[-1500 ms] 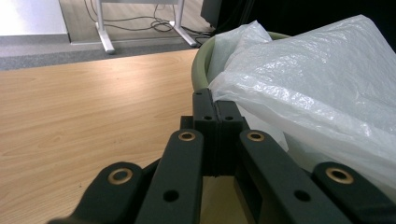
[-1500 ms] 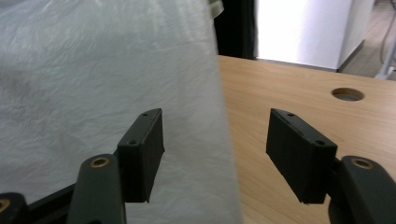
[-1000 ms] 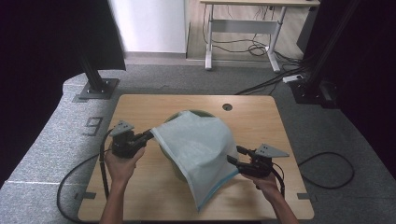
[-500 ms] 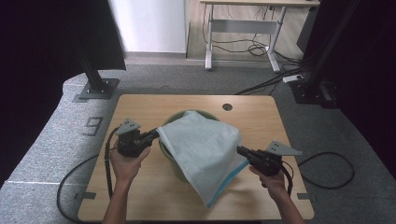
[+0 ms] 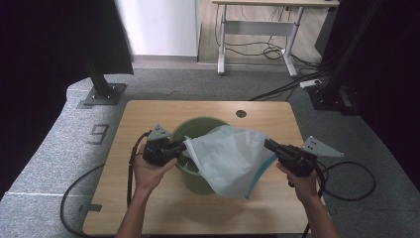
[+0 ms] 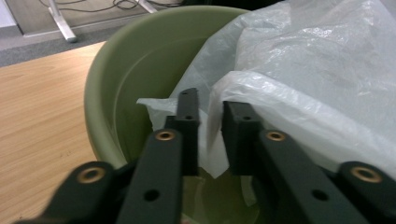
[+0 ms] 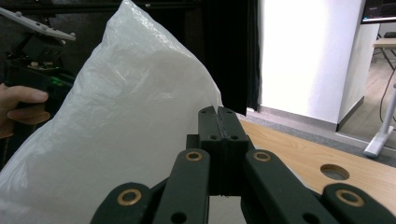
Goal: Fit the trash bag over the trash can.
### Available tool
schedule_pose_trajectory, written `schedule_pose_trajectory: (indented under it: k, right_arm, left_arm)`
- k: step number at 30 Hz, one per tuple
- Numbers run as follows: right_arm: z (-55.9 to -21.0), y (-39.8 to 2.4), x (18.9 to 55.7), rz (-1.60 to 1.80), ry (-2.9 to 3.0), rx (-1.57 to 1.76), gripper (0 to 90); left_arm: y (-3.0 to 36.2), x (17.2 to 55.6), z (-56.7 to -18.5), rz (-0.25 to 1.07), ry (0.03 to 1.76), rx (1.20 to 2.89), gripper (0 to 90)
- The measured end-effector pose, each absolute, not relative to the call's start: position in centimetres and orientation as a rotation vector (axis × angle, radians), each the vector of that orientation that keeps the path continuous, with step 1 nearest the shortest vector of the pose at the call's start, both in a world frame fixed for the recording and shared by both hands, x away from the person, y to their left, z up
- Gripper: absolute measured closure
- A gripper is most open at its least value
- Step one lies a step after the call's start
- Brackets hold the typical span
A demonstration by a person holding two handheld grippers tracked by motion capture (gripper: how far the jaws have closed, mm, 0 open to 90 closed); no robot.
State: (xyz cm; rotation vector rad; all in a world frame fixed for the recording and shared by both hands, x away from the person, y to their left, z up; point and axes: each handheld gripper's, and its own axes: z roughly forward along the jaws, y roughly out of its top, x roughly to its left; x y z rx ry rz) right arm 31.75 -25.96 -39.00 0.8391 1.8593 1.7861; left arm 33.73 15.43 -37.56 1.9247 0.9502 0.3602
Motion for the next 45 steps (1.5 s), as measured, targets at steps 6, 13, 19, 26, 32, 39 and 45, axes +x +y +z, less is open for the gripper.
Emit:
schedule_pose_trajectory:
  k: [6, 13, 19, 26, 32, 39, 45]
  right_arm:
    - [-39.2, -26.7, 31.7, 1.751, 1.858, 0.866, 88.6]
    - [-39.3, -26.6, 31.6, 1.709, 1.866, 0.883, 88.6]
    - [-39.3, -25.8, 31.6, 1.677, 1.880, 0.888, 88.6]
    - [-39.4, -24.2, 31.7, 1.665, 1.911, 0.855, 88.6]
    - [-39.5, -22.6, 31.4, 1.661, 1.942, 0.839, 88.5]
    - [-39.4, -20.9, 30.6, 1.674, 1.954, 0.783, 88.5]
    - [-39.4, -20.5, 30.5, 1.685, 1.965, 0.780, 88.4]
  left_arm:
    - [18.6, 32.4, -37.3, 0.292, 0.925, 1.872, 45.2]
    - [20.3, 30.3, -35.9, 0.381, 0.917, 1.832, 32.3]
    - [19.4, 29.4, -34.7, 0.401, 0.862, 1.831, 30.8]
    - [15.6, 29.1, -35.2, 0.343, 0.794, 1.885, 30.1]
    - [13.0, 28.4, -35.4, 0.293, 0.743, 1.939, 25.7]
    - [11.6, 27.9, -36.3, 0.289, 0.733, 1.989, 23.1]
    - [11.5, 28.0, -36.9, 0.283, 0.738, 1.995, 23.2]
